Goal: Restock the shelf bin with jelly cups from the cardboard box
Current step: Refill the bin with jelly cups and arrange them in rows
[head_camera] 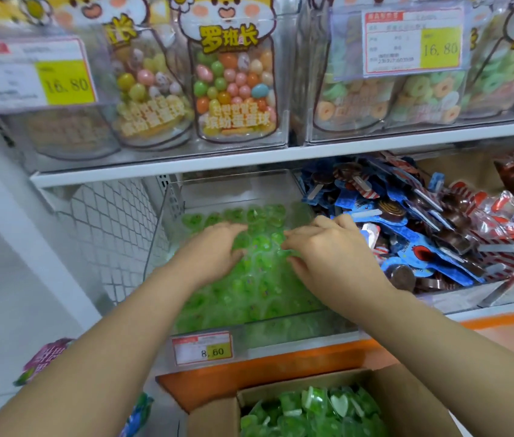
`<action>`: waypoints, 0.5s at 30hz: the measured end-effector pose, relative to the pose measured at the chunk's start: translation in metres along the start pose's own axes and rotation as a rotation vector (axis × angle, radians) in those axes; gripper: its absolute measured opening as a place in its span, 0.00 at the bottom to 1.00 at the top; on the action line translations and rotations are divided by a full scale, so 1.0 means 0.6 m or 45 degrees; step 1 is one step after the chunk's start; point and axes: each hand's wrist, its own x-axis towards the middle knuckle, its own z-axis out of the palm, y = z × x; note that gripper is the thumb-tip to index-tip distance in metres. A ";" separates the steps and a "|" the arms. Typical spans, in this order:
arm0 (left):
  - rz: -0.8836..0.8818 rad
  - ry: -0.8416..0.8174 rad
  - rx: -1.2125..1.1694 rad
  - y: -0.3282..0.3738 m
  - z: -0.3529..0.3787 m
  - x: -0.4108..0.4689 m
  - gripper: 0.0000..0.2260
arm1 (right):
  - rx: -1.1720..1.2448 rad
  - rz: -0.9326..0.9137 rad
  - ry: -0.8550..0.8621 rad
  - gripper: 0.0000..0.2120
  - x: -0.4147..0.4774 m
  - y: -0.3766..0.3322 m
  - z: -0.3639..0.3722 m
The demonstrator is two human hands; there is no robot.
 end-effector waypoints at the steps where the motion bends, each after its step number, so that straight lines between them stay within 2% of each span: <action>1: 0.016 0.062 -0.013 -0.007 -0.013 -0.028 0.23 | 0.050 -0.031 -0.070 0.04 0.003 -0.015 -0.002; 5: 0.073 0.297 -0.133 -0.035 -0.044 -0.126 0.18 | 0.357 0.001 -0.517 0.14 0.026 -0.068 -0.002; 9: 0.100 0.468 -0.293 -0.064 -0.033 -0.187 0.13 | 0.604 -0.081 -0.796 0.18 0.045 -0.117 0.023; 12: -0.021 0.561 -0.427 -0.086 -0.023 -0.207 0.14 | 0.676 -0.113 -0.833 0.22 0.060 -0.150 0.040; 15: -0.123 0.630 -0.513 -0.097 -0.015 -0.207 0.14 | 0.687 -0.098 -0.800 0.21 0.078 -0.172 0.057</action>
